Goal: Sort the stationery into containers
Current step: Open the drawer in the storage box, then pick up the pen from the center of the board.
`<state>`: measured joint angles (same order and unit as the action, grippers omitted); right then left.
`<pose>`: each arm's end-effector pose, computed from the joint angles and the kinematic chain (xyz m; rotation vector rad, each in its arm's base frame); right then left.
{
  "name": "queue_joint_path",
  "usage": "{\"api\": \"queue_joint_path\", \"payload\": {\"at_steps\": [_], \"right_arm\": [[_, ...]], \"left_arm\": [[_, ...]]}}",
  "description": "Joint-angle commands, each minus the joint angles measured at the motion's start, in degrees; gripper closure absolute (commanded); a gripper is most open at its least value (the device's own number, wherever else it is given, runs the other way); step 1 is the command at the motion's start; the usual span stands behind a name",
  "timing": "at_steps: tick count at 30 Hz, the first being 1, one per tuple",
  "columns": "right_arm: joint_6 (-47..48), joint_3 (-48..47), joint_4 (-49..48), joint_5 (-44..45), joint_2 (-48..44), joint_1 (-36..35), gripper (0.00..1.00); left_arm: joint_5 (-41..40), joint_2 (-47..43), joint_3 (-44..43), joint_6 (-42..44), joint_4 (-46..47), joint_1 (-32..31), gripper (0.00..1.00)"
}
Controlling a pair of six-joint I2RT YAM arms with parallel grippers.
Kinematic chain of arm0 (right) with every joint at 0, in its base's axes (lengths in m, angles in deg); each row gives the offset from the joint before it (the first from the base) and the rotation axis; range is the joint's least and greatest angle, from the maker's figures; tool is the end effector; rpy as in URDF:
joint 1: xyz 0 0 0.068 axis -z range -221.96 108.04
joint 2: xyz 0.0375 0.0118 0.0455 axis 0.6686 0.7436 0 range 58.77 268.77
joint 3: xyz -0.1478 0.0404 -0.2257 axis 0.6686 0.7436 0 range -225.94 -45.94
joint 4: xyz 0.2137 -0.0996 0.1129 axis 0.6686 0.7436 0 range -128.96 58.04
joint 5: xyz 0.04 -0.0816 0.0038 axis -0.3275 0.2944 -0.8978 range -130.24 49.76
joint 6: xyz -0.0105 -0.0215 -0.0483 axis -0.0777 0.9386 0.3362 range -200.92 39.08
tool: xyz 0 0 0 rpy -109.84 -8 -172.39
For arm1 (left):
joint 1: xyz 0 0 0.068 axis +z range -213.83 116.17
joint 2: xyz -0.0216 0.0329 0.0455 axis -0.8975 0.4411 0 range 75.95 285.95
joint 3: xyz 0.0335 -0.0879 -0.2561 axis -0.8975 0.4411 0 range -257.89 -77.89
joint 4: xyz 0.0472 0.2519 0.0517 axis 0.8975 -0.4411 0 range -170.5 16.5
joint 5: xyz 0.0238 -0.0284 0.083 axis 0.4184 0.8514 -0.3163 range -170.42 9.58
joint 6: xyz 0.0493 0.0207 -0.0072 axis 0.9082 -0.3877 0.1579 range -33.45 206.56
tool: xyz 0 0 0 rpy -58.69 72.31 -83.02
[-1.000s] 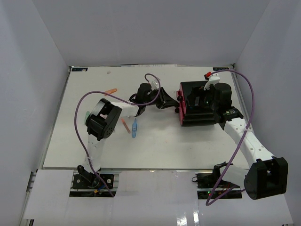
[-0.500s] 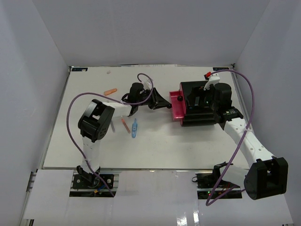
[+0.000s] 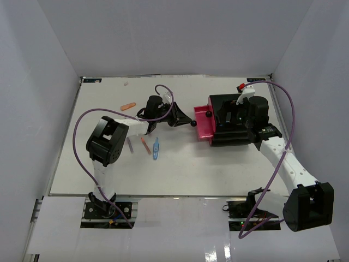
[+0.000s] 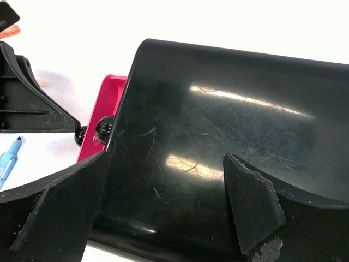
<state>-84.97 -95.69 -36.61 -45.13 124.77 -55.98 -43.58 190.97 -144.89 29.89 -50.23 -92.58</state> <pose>0.2597 0.0679 0.3089 -0.2236 1.8919 0.2951 0.3695 -0.2272 0.1678 -0.0769 2.2883 -1.5202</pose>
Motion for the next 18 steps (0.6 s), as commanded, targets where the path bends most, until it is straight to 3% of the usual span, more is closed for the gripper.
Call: {"api": "queue_joint_path", "payload": {"at_steps": [1,7,10,13,18], "right_arm": [[-1.1,1.4,3.3,-0.9,0.3,-0.4,0.09],[-1.0,0.9,3.7,-0.7,-0.4,-0.4,0.08],[-1.0,0.4,4.3,-0.7,-1.2,-0.4,0.09],[-0.9,-0.3,4.9,-1.1,-2.3,-0.4,0.09],[-0.8,-1.6,6.1,-1.4,-4.5,-0.4,0.09]], "left_arm": [[-0.5,-3.4,0.6,1.3,-1.6,0.2,0.61],[-2.9,-5.6,-0.2,4.6,-6.3,0.6,0.35],[-5.2,-7.7,-1.4,7.6,-10.6,1.2,0.16],[-7.8,-10.7,-1.8,10.5,-15.0,1.8,0.05],[-16.8,-18.0,-2.0,16.7,-26.9,2.3,0.02]]}}
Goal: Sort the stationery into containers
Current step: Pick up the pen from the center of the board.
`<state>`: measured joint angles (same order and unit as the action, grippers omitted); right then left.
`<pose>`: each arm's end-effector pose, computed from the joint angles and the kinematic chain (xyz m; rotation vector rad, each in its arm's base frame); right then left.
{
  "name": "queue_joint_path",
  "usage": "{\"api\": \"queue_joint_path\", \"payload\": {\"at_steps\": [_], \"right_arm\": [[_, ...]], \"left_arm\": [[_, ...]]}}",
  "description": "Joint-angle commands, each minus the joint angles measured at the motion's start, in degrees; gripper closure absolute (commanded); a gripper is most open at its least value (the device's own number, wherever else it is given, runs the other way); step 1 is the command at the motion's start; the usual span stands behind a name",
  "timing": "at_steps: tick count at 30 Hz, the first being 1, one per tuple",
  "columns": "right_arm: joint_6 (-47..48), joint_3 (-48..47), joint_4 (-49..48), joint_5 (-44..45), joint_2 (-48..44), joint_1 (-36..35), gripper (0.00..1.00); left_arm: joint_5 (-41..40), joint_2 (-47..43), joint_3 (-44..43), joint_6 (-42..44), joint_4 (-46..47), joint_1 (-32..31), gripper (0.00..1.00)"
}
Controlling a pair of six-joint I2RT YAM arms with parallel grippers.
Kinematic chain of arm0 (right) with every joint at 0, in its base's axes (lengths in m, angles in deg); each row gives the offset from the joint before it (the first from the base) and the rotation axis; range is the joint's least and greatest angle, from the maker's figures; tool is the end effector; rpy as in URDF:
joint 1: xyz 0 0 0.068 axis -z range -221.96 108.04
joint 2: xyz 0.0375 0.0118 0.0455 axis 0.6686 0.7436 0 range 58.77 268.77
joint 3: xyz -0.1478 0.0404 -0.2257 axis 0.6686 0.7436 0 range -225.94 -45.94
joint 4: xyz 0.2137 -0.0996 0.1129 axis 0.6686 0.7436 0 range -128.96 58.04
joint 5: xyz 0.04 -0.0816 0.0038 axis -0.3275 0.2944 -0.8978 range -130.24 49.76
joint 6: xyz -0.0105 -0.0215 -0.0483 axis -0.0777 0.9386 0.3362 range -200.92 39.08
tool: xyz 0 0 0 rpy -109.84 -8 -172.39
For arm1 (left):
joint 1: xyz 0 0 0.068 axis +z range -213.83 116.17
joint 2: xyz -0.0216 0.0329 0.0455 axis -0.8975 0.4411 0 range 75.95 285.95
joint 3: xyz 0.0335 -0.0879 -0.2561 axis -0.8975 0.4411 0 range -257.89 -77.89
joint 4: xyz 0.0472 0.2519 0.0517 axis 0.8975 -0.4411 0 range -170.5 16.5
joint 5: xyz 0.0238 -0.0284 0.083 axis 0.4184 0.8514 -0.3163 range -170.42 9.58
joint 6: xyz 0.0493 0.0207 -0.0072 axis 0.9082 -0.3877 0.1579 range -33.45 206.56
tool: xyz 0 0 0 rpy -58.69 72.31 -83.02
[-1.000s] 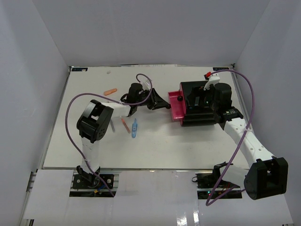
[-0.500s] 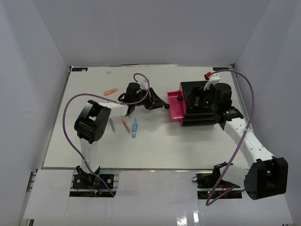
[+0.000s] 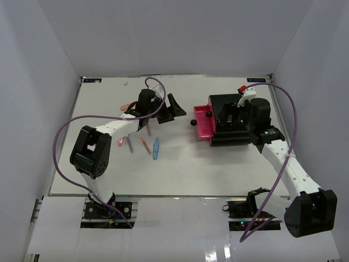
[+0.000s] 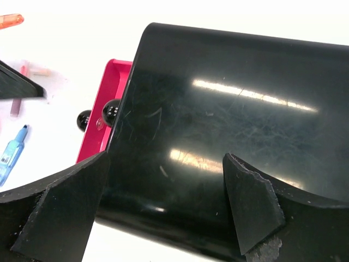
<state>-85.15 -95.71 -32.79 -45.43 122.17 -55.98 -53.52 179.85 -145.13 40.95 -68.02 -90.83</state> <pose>0.2486 0.0653 0.3131 -0.2253 1.9132 0.3007 0.3546 -0.1989 0.2168 -0.0656 2.3089 -1.2051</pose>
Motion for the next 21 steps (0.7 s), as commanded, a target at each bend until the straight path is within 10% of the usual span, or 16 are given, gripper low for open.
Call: {"api": "queue_joint_path", "payload": {"at_steps": [1,10,21], "right_arm": [[-0.5,-1.5,2.3,-1.1,-2.7,-0.5,0.09],[-1.4,1.5,2.4,-1.6,-10.0,-2.0,0.09],[-1.8,4.5,2.0,-1.4,-14.0,-3.8,0.1]], "left_arm": [[-8.7,-8.0,-1.9,6.8,-11.1,0.5,0.02],[-37.8,-17.9,0.2,18.3,-29.5,5.4,0.03],[-39.8,-4.8,-7.0,19.9,-31.8,16.6,0.17]]}}
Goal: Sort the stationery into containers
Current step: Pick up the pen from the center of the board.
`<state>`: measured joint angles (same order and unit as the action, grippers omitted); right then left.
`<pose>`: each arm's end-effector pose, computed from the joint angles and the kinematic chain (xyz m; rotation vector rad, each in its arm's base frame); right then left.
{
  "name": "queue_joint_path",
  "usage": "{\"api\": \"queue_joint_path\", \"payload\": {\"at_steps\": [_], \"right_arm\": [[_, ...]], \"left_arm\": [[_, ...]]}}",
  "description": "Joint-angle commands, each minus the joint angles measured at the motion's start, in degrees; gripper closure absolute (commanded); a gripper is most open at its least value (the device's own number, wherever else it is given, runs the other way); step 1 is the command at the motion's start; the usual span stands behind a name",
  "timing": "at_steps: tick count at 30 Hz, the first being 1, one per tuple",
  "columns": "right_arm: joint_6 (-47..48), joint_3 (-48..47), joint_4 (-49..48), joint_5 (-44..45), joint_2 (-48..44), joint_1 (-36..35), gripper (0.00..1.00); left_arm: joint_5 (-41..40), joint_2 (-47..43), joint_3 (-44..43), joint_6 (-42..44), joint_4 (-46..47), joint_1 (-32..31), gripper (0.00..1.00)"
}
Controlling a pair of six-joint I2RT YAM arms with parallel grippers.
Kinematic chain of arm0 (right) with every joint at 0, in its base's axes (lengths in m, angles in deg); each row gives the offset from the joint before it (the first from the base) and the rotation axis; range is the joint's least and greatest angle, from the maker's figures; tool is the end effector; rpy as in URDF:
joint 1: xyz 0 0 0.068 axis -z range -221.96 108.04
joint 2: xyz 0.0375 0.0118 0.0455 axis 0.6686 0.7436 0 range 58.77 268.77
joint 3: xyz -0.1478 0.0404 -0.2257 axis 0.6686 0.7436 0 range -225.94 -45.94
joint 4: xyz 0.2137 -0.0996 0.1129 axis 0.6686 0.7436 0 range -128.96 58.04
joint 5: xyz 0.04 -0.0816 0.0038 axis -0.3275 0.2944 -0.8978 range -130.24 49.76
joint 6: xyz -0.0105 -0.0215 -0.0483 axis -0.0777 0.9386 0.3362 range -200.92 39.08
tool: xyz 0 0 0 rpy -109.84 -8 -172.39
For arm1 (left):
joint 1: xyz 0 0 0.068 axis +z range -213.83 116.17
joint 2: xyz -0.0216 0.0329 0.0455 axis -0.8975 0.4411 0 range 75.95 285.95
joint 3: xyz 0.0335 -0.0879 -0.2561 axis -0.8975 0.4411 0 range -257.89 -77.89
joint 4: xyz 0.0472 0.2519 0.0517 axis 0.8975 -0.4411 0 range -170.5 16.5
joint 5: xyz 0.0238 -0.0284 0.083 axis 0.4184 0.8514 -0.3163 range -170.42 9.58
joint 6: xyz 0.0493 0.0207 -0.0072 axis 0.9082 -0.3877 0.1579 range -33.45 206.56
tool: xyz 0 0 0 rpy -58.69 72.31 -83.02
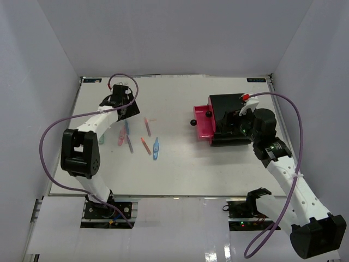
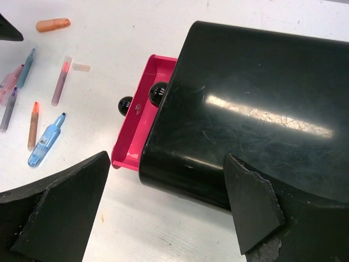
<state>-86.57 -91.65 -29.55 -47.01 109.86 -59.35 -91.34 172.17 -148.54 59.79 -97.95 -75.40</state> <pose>0.1987 0.0666 0.3279 -0.2719 1.8246 0.3902 0.3594 -0.0668 0.2408 -0.4038 2.3898 -0.0706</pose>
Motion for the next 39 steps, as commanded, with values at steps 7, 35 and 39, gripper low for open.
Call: {"api": "queue_joint_path", "payload": {"at_steps": [7,35,39], "right_arm": [[-0.1,1.9,-1.3,1.2,-3.3,-0.8,0.1],[0.6,3.2,-1.6,3.5,-5.5,-1.2,0.1],[0.8,3.2,-1.7,3.6,-5.6,-1.2,0.1]], "left_arm": [[-3.0,11.8,-9.8,1.6,-2.8,3.7,0.25],[2.3,20.3,-14.8,-0.2,-3.7,4.5,0.83],[5.0,17.9,-15.0,-0.2,-3.7,4.5,0.89]]}}
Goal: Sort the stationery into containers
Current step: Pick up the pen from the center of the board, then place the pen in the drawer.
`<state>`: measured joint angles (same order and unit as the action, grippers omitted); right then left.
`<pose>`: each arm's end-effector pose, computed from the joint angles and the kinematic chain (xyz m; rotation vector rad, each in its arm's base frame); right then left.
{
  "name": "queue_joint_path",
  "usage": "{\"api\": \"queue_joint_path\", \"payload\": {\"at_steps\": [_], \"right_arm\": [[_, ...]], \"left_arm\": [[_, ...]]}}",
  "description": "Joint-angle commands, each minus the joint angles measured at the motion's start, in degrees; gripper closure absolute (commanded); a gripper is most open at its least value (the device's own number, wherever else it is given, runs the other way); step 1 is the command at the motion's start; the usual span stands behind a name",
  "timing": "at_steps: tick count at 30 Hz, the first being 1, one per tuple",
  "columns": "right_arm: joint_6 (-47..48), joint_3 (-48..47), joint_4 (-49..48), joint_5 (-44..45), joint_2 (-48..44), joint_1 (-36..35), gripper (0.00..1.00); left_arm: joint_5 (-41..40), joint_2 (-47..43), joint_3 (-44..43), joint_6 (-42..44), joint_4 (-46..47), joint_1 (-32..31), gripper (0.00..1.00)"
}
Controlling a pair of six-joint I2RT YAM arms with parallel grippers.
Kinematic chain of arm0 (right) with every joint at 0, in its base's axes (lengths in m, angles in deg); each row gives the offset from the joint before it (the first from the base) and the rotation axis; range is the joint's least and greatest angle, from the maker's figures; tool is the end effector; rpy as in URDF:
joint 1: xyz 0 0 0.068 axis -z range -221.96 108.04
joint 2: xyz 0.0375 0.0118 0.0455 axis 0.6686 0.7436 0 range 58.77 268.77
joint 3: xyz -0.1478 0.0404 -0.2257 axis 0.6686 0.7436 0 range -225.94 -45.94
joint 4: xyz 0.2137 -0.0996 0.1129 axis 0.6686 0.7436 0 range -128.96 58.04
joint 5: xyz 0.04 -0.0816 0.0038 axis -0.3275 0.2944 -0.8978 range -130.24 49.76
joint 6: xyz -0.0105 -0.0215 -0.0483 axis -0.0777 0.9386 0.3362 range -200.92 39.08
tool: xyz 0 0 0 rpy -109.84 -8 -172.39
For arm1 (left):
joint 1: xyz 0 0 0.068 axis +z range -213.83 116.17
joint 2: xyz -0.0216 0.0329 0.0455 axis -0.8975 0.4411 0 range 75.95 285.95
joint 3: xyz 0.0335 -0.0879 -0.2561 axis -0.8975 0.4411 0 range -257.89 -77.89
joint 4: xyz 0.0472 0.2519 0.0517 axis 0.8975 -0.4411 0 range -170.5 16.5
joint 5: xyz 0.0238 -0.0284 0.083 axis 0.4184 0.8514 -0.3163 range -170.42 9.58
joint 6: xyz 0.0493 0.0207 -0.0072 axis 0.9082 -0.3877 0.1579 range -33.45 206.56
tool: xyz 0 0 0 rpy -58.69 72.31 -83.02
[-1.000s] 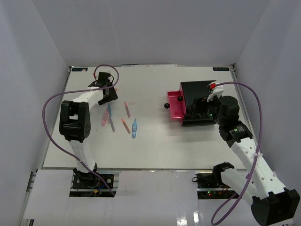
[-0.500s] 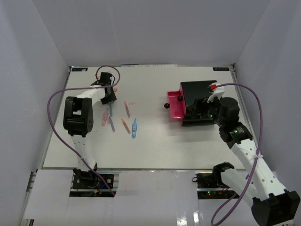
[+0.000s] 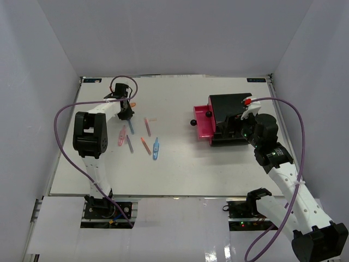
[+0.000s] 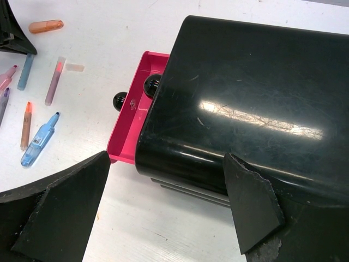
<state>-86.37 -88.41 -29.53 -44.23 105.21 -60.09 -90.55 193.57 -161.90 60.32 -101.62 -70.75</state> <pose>0.1829 0.0624 0.3224 -0.2503 1.8010 0.3552 0.4289 -0.0458 0.1657 -0.4971 2.5727 0.0344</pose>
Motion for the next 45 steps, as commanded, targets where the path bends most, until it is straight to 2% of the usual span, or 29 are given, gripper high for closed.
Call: {"api": "queue_joint_path", "payload": {"at_steps": [1,5,10,14,17,26,33,45], "right_arm": [[0.6,-0.1,-1.7,1.0,-0.8,-0.4,0.1],[0.6,-0.4,-1.7,0.9,-1.1,-0.3,0.1],[0.2,-0.8,-1.6,1.0,-1.6,-0.4,0.1],[-0.2,-1.0,-1.5,0.6,-2.2,-0.3,0.1],[-0.3,-0.9,-1.3,0.6,-2.8,-0.4,0.1],[0.4,-0.9,0.1,1.7,-5.3,-0.4,0.1],[0.8,-0.8,0.8,2.1,-6.3,-0.4,0.1],[1.2,0.4,0.8,2.1,-7.9,-0.4,0.1]], "left_arm": [[5.4,-5.5,-1.9,-1.0,-0.1,-0.2,0.9],[14.5,-11.5,-1.8,-5.0,0.7,-0.6,0.9],[25.8,-17.4,0.4,-14.2,7.4,-6.3,0.9],[27.9,-18.3,0.0,-19.2,12.6,-14.9,0.88],[29.2,-17.1,-0.7,-23.0,16.4,-18.3,0.87],[27.7,-11.0,-5.2,-29.9,22.9,-27.3,0.87],[24.9,-7.2,-6.5,-31.8,24.3,-30.9,0.82],[18.5,-5.8,-7.1,-29.6,23.5,-31.7,0.63]]}}
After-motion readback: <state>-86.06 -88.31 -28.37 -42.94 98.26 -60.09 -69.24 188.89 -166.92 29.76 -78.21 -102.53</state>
